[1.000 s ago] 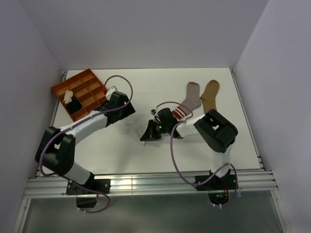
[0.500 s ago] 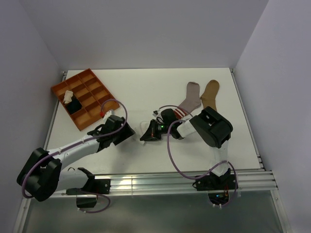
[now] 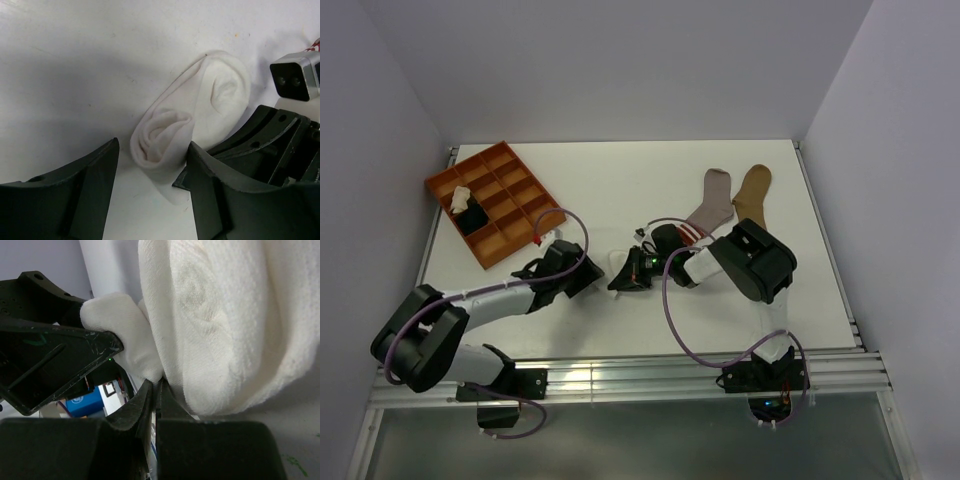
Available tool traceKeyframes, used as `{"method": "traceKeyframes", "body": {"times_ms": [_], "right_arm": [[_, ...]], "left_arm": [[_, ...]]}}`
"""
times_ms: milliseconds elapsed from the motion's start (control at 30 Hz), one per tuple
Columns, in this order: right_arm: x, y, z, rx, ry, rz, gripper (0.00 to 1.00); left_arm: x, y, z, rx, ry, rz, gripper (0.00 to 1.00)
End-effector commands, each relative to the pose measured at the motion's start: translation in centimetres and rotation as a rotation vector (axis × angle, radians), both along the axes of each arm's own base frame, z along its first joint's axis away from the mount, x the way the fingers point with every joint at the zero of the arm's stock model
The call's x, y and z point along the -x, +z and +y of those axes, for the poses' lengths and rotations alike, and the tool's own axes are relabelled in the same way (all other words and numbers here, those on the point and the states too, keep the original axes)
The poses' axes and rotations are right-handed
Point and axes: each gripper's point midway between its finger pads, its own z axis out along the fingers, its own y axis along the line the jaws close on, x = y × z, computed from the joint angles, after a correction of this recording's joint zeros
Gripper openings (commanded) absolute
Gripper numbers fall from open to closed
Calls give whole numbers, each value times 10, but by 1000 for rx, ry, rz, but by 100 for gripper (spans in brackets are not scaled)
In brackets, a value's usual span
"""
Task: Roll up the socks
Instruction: Roll the sock at the center of the board.
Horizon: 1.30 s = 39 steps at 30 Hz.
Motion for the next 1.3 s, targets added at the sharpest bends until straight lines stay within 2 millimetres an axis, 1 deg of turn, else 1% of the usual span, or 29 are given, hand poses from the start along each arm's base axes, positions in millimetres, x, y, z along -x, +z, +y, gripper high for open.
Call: {"method": "traceKeyframes", "body": {"times_ms": [0,100,267,300,400,433,467,500,533,567,600,633,667,700,733,767,800,867,900,933,1000,1033,1067,1100,1133,1167,1200,1233,1267], "right_arm": [[27,-62,-30,199,-29,137,0],[27,-62,-29,193,-25,140,0],[27,-60,-30,191,-22,129,0],[26,-61,-31,198,-26,121,0],[22,-58,-31,208,-20,88,0],[21,-56,-31,207,-15,74,0],[19,-52,-30,200,-7,42,1],[18,-49,-30,199,-1,20,4],[15,-47,-30,208,-6,-13,10],[16,-46,-32,227,12,-50,14],[12,-34,-30,220,13,-105,18],[4,-33,-34,256,-9,-171,25],[5,-33,-39,284,-17,-199,29],[1,-16,-36,279,-33,-273,33],[-2,-11,-38,297,-34,-332,37],[-7,-10,-45,347,-73,-380,39],[-8,7,-42,337,-82,-448,40],[-16,15,-52,415,-127,-572,44],[-17,20,-53,437,-133,-620,44],[-12,34,-48,445,-120,-711,46],[-14,43,-50,506,-150,-808,48],[-5,49,-43,511,-117,-863,48],[-4,54,-40,522,-116,-898,49],[-8,57,-43,566,-145,-938,50],[1,58,-37,579,-111,-980,51],[1,61,-32,591,-106,-1007,51],[0,62,-32,620,-117,-1028,52],[6,60,-27,638,-85,-1052,52],[5,61,-22,646,-77,-1066,52]], "left_arm": [[-2,-6,-4,1,4,22,61],[3,-18,-1,-21,3,48,56],[6,-34,-1,-64,-15,104,40],[6,-36,0,-70,-19,108,33],[7,-40,0,-99,-26,128,22],[8,-41,0,-114,-28,140,14],[12,-43,3,-130,-30,159,10],[11,-43,4,-148,-26,160,6],[9,-40,3,-159,-28,159,0],[12,-42,6,-185,-29,177,0],[12,-42,9,-208,-23,181,0],[10,-39,8,-222,-30,178,0],[13,-42,12,-252,-31,201,0],[13,-42,14,-273,-31,206,0],[10,-41,13,-287,-37,209,0],[11,-42,14,-302,-42,220,0],[13,-43,16,-317,-45,235,0],[12,-42,14,-328,-54,240,0],[14,-43,14,-337,-60,248,0],[12,-41,12,-337,-66,242,0],[10,-38,8,-340,-71,238,0],[11,-37,7,-345,-79,241,0],[11,-37,7,-350,-81,243,0],[10,-36,4,-352,-92,239,0],[10,-36,3,-353,-96,241,0],[10,-37,2,-359,-98,243,0],[9,-36,0,-361,-105,240,0],[9,-37,0,-362,-109,245,0],[9,-37,-2,-360,-111,246,0]]}}
